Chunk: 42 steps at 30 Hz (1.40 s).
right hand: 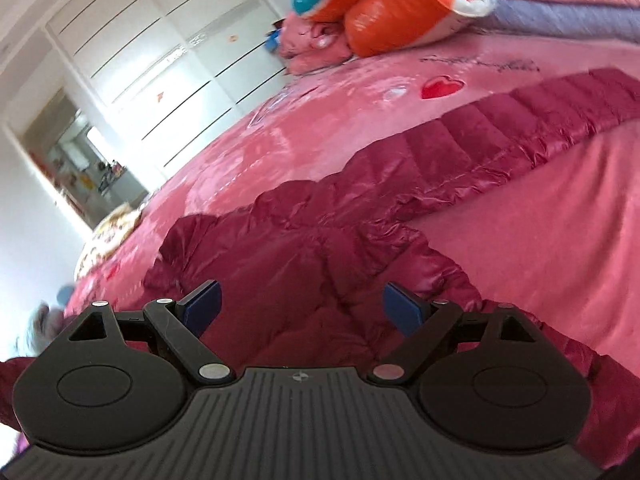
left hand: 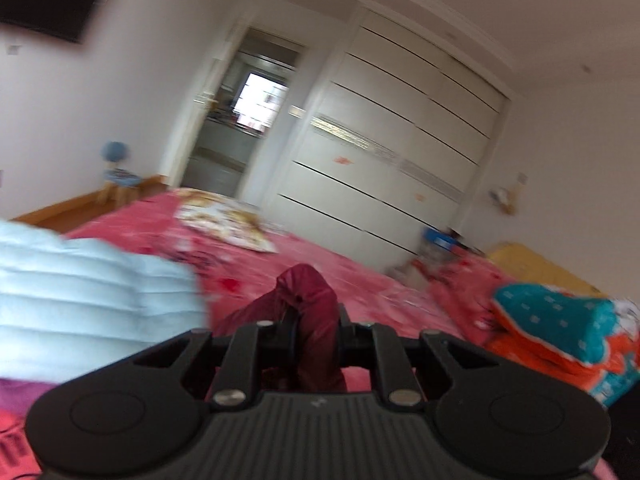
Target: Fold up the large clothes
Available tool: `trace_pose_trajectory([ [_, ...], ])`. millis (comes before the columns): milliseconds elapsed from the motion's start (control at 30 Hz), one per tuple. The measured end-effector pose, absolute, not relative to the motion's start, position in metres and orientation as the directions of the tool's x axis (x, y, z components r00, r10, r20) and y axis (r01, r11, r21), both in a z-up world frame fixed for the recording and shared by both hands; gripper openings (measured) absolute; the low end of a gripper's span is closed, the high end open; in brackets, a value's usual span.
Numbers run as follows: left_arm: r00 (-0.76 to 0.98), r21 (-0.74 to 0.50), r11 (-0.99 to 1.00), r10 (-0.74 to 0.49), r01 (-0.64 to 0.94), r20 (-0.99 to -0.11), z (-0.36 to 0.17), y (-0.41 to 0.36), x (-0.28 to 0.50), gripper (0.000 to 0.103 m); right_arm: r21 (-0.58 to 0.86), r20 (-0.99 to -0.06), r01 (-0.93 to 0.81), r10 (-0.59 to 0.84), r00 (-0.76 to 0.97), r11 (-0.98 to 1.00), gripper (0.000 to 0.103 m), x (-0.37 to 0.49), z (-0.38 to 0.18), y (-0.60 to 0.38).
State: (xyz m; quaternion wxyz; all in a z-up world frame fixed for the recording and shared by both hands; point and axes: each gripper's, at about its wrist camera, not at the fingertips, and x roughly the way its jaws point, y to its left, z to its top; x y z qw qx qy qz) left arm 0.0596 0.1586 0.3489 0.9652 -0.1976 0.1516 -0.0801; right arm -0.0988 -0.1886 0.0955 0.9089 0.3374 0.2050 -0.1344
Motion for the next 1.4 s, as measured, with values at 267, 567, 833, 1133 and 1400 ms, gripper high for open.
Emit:
trace_pose_trajectory([
  [267,0.820,-0.337,0.881,-0.446,0.331,-0.359,0.321,0.021,0.119,0.014,0.645,-0.442,0.415,-0.130,0.887,0.642,0.103,-0.102,0.092,-0.206],
  [567,0.663,-0.305,0.837,-0.546,0.454,-0.512,0.233,-0.090,0.171,0.014,0.721,-0.435,0.485,-0.222,0.873,0.495,0.103,-0.101,0.088,-0.229],
  [833,0.600,-0.294,0.857,-0.508,0.423,-0.618,0.147,-0.123,0.205,0.023,0.737,-0.434,0.495,-0.239,0.869,0.460,0.103,-0.097,0.083,-0.238],
  [1133,0.601,-0.325,0.794,-0.603,0.514,-0.525,0.168,-0.119,0.196,0.077,0.728,-0.429,0.486,-0.232,0.873,0.484,0.103,-0.087,0.083,-0.239],
  [1400,0.754,-0.196,0.912,-0.409,0.361,-0.514,0.152,-0.029,0.178,0.078,0.706,-0.419,0.465,-0.214,0.882,0.534,0.103,-0.080,0.089,-0.233],
])
